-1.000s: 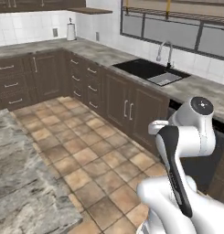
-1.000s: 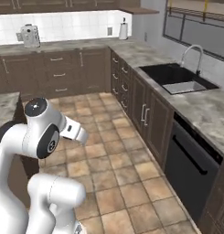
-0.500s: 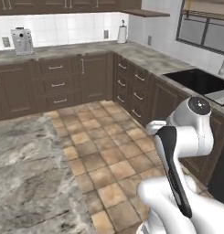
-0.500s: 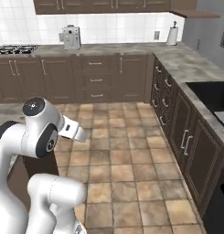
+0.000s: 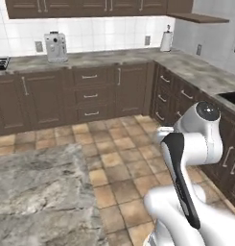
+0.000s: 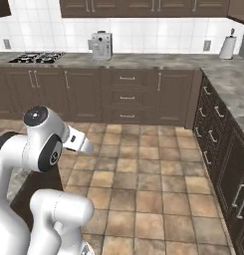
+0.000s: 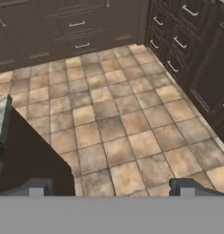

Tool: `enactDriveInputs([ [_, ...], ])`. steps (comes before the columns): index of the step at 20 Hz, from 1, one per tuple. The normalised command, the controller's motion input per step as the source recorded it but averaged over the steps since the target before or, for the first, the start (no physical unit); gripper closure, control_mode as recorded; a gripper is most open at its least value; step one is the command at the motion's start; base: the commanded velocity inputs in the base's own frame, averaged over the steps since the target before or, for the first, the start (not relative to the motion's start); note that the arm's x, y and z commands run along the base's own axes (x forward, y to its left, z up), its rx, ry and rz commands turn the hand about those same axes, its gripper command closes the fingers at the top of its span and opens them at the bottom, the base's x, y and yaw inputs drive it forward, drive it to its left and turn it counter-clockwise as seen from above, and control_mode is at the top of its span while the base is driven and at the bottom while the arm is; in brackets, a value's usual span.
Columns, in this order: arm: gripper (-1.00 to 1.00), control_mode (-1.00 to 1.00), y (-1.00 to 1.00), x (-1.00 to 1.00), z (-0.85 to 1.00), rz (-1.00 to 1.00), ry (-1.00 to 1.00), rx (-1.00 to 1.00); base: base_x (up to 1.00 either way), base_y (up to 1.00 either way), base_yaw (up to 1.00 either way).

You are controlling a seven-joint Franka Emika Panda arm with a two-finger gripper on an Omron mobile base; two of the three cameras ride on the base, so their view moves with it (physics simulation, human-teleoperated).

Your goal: Move the pork chop and lemon from the top shelf to the second highest shelf to make space. Then, place the pitcher from the counter on the cleared top shelf.

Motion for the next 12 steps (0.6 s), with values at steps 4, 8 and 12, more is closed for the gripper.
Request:
enactDriveInputs([
  [4, -1.0, 1.0, 0.0, 0.0, 0.0, 0.0, 0.0, 0.0, 1.0, -0.26, 0.37],
  [8, -1.0, 1.0, 0.0, 0.0, 0.0, 0.0, 0.0, 0.0, 1.0, -0.41, 0.41],
  [12, -1.0, 1.0, 0.0, 0.0, 0.0, 0.0, 0.0, 0.0, 0.89, -0.65, 0.3],
])
